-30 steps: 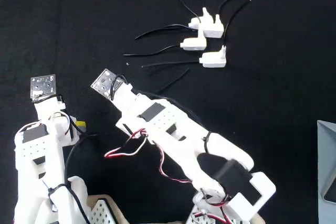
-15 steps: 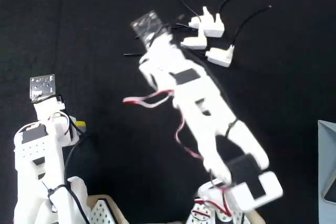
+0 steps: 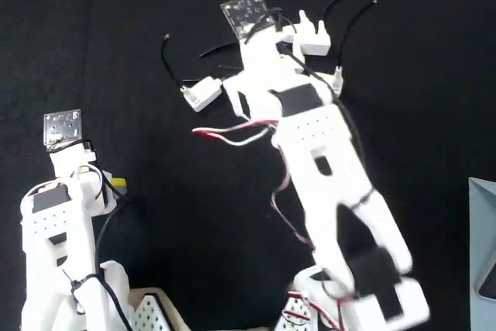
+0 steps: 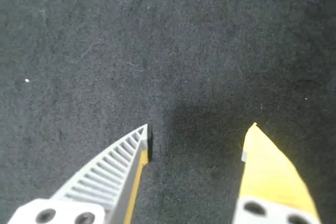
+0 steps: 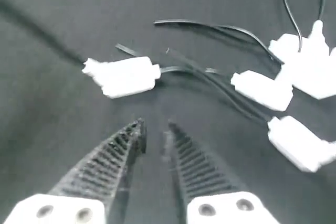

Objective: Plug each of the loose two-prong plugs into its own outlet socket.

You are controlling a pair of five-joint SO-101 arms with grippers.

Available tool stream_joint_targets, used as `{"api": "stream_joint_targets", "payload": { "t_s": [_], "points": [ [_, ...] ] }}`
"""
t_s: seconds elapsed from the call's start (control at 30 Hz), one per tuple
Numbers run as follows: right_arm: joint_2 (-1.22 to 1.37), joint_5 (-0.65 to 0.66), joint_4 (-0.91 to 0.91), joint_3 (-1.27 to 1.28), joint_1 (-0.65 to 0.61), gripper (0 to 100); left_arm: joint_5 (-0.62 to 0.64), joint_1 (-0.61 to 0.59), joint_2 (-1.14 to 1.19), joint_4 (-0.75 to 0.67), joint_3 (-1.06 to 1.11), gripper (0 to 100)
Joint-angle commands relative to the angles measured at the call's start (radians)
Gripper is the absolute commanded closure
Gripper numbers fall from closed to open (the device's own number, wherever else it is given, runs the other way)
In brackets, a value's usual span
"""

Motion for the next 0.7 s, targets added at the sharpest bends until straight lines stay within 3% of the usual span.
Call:
{"api": "stream_joint_targets", "payload": {
  "t_s": [0.0,0.1,0.23,0.33,0.5,0.67],
  "points": [
    [-0.154,-0.011,0.115,-0.03,0.006,98.6,0.017,-0.007,-0.02,-0.018,-0.015,72],
    [-0.254,-0.011,0.127,0.07,0.038,98.6,0.078,-0.013,-0.066,-0.011,-0.033,76],
    [-0.404,-0.011,0.121,0.252,0.086,98.6,0.089,-0.001,-0.241,0.051,-0.035,97],
    [-0.536,-0.012,0.107,0.374,0.112,98.6,0.089,0.038,-0.417,0.153,-0.033,93],
    [-0.75,-0.012,-0.002,0.639,0.161,98.6,0.092,0.154,-0.743,0.282,-0.005,97],
    [-0.937,-0.012,-0.097,0.878,0.199,98.6,0.086,0.219,-1.026,0.298,0.105,97]
  ]
}}
